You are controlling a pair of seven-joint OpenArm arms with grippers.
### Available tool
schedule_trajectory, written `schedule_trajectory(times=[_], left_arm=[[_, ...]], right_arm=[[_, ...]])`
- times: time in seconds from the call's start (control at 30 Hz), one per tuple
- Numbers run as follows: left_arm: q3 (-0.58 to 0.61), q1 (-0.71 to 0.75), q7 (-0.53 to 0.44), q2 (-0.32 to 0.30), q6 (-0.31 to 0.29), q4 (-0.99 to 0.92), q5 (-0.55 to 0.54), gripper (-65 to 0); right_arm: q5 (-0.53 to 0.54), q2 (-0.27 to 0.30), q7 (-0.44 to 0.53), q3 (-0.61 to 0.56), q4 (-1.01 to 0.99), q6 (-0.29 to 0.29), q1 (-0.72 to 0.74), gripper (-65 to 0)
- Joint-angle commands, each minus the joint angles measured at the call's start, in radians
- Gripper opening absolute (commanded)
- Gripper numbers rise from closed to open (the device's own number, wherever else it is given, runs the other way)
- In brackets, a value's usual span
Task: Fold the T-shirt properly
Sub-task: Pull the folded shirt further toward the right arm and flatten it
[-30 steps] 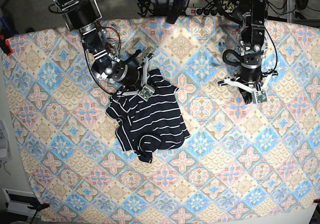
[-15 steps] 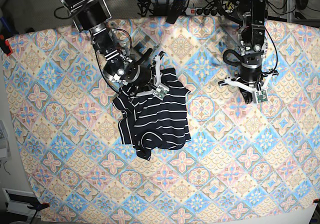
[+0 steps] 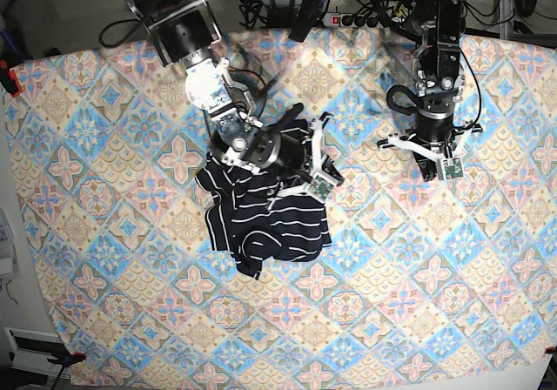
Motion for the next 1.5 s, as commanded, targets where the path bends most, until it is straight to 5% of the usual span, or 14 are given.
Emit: schedule_trajectory(times=[0.0, 0.17, 0.53, 1.47], left_arm=[[0.0, -0.005, -0.025, -0.005, 0.004, 0.02, 0.005, -65.0], [-0.002, -0.003, -0.025, -0.005, 0.004, 0.02, 0.005, -65.0], [-0.002, -0.002, -0.025, -0.003, 0.004, 0.02, 0.005, -65.0], [-0.002, 0.001, -0.025, -0.003, 0.004, 0.017, 0.005, -65.0]], right_arm=[[0.007, -0.001, 0.015, 0.001, -0.015, -0.005, 0.031, -64.7], [0.007, -0.051, 0.052, 0.005, -0.187, -0.006, 0.118, -64.7], [0.007, -0.045, 0.237, 0.082, -0.541, -0.066, 0.249, -64.7], [0.005, 0.199, 0.285, 0.361, -0.61, -0.069, 0.25, -64.7]])
